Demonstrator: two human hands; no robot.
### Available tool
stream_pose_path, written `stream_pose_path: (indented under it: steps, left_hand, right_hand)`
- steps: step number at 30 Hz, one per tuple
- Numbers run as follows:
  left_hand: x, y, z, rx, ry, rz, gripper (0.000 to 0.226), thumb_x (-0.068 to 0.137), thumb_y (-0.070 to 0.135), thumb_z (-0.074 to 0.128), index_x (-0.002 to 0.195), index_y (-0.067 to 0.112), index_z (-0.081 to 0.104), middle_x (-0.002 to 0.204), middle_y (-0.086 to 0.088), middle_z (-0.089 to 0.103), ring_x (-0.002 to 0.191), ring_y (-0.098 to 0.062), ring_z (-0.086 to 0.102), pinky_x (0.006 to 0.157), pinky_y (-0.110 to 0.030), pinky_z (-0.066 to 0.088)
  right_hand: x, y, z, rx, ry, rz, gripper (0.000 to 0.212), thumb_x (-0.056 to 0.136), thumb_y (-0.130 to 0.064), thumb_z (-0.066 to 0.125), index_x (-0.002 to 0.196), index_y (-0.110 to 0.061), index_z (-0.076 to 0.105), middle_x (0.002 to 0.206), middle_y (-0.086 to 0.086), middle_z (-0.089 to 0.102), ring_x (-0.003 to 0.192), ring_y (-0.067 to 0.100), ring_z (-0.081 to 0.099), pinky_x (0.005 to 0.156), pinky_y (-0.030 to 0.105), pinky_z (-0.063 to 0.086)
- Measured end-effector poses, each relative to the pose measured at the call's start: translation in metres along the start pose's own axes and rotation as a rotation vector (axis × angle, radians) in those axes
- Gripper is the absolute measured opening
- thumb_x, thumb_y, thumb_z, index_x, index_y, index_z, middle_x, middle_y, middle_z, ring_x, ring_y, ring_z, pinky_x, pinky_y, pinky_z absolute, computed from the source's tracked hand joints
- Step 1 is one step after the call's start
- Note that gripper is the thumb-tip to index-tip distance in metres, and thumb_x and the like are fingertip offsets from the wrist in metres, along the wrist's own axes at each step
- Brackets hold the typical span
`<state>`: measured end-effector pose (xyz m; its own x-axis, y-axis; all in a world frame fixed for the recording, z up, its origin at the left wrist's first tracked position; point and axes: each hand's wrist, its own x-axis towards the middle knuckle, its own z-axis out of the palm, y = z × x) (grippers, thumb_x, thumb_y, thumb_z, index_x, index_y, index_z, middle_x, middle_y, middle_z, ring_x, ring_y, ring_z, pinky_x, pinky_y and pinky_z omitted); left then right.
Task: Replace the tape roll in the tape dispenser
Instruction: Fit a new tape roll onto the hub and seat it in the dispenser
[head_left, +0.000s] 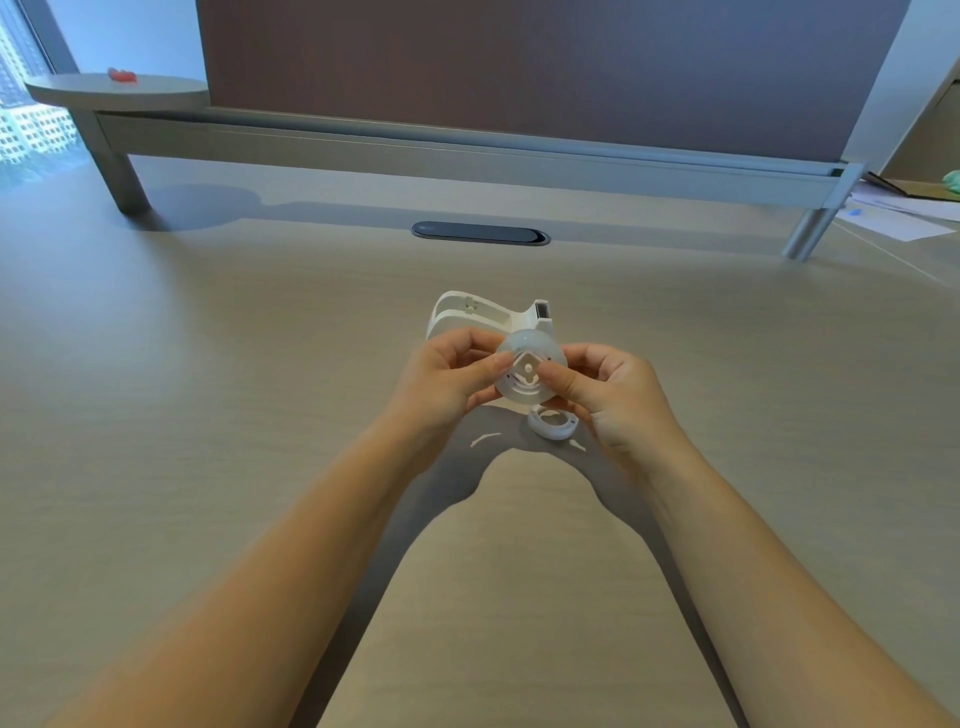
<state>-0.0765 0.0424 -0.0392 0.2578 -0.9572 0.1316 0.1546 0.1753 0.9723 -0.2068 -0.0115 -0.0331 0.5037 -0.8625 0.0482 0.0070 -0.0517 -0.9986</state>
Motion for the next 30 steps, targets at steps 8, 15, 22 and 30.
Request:
stream_pose_path:
  steps: [8,15,22,30]
  left_hand:
    - [-0.0014,0.0004,0.0003,0.036,-0.004,0.056,0.016,0.081,0.002,0.05,0.073,0.011,0.061,0.056,0.012,0.07,0.062,-0.004,0.065,0.062,-0.014,0.054]
    - [-0.0012,-0.001,0.0012,0.051,0.028,0.062,0.014,0.08,0.002,0.052,0.072,0.01,0.061,0.064,0.003,0.066,0.06,-0.005,0.065,0.061,-0.015,0.055]
    - [-0.0025,-0.0004,-0.0025,0.011,0.015,0.021,0.012,0.08,0.003,0.052,0.073,0.008,0.061,0.057,0.009,0.069,0.062,-0.006,0.066,0.059,-0.014,0.054]
    - [-0.0035,0.0087,-0.0045,-0.169,0.046,-0.199,0.015,0.086,0.012,0.046,0.079,0.008,0.059,0.077,-0.006,0.06,0.065,-0.012,0.059,0.055,-0.013,0.052]
  right_hand:
    - [0.0029,0.0022,-0.0027,-0.012,-0.044,-0.008,0.006,0.076,-0.011,0.061,0.075,-0.017,0.062,0.076,0.005,0.065,0.076,0.023,0.06,0.075,0.033,0.05]
    - [0.0021,0.0006,-0.0015,-0.014,-0.038,-0.017,0.007,0.076,-0.008,0.061,0.074,-0.015,0.062,0.073,0.007,0.064,0.07,0.02,0.059,0.069,0.029,0.049]
    - [0.0009,0.0003,-0.0001,-0.022,-0.044,-0.012,0.005,0.076,-0.01,0.062,0.075,-0.014,0.063,0.074,0.005,0.064,0.069,0.018,0.06,0.065,0.023,0.051]
    - [0.003,0.0014,0.0027,0.17,0.022,-0.002,0.019,0.086,-0.029,0.048,0.084,-0.017,0.063,0.082,0.003,0.065,0.075,0.014,0.062,0.069,0.022,0.053]
